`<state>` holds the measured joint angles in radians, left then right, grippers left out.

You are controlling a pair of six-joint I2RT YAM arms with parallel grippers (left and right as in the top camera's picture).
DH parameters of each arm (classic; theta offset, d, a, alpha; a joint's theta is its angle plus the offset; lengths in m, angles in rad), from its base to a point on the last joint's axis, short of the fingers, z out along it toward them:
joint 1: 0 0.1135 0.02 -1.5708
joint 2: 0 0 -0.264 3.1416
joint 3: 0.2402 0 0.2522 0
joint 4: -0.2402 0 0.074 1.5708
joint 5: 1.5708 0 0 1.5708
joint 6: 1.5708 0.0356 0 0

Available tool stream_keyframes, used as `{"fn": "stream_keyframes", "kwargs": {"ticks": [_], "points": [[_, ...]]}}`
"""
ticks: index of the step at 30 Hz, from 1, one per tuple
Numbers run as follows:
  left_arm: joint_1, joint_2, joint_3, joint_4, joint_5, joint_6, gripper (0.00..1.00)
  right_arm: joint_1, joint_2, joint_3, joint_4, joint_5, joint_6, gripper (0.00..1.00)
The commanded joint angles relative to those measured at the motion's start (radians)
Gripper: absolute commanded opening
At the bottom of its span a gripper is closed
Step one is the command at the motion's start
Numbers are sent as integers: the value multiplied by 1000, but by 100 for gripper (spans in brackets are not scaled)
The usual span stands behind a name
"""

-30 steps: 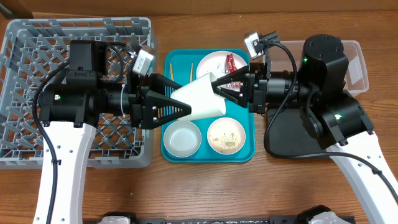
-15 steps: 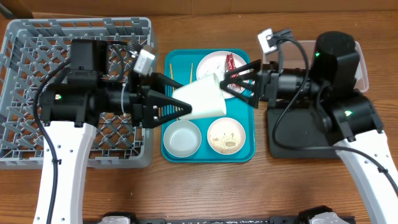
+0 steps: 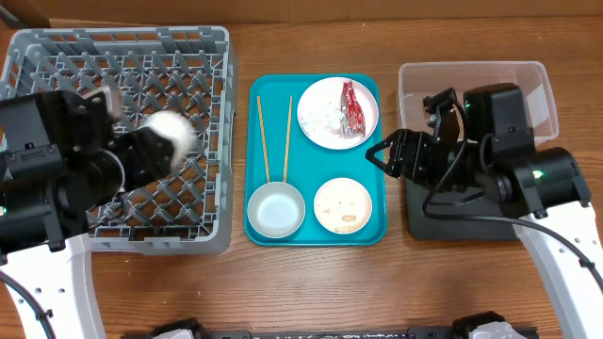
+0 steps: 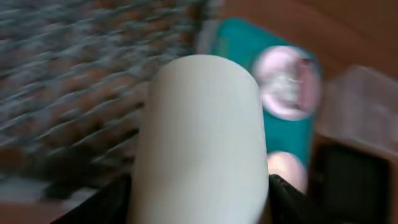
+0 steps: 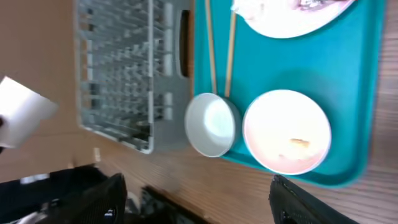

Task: Sort waste into correct bins and load items into the dishwasher
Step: 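Place the cup upside down in the dish rack with the left gripper, then grasp the tissue from the plate with the right gripper, drop in bin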

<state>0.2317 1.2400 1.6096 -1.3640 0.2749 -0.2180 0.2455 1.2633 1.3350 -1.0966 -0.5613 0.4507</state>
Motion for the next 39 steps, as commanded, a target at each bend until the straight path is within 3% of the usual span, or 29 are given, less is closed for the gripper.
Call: {"fn": "stream_keyframes", "kwargs": {"ticks": [1, 3, 6, 10, 17, 21, 24, 25, 27, 36, 39], "points": [[14, 72, 13, -33, -499, -164, 29, 62, -23, 8, -12, 102, -13, 75], [59, 127, 13, -37, -564, -211, 27, 83, -23, 8, -8, 103, -13, 75], [165, 199, 13, -58, -550, -264, 16, 100, -23, 8, -16, 122, -12, 75], [379, 308, 13, -39, -342, -235, 14, 102, -23, 8, -34, 142, -12, 75], [483, 480, 13, 9, -211, -171, 15, 102, -23, 8, -40, 142, -11, 75], [483, 528, 13, 31, -210, -180, 33, 102, -23, 8, -55, 142, -11, 75], [483, 546, 13, 25, -210, -185, 34, 102, -23, 8, -63, 142, -10, 75], [483, 547, 13, 26, -210, -190, 39, 102, -23, 8, -66, 142, -8, 76], [485, 546, 13, 25, -202, -206, 100, 102, -23, 8, -67, 142, -8, 75], [465, 458, 189, -71, -171, -185, 100, 102, -23, 8, -68, 150, -8, 76], [441, 423, 194, -78, -167, -169, 95, 102, -23, 8, -69, 151, -8, 76]]}}
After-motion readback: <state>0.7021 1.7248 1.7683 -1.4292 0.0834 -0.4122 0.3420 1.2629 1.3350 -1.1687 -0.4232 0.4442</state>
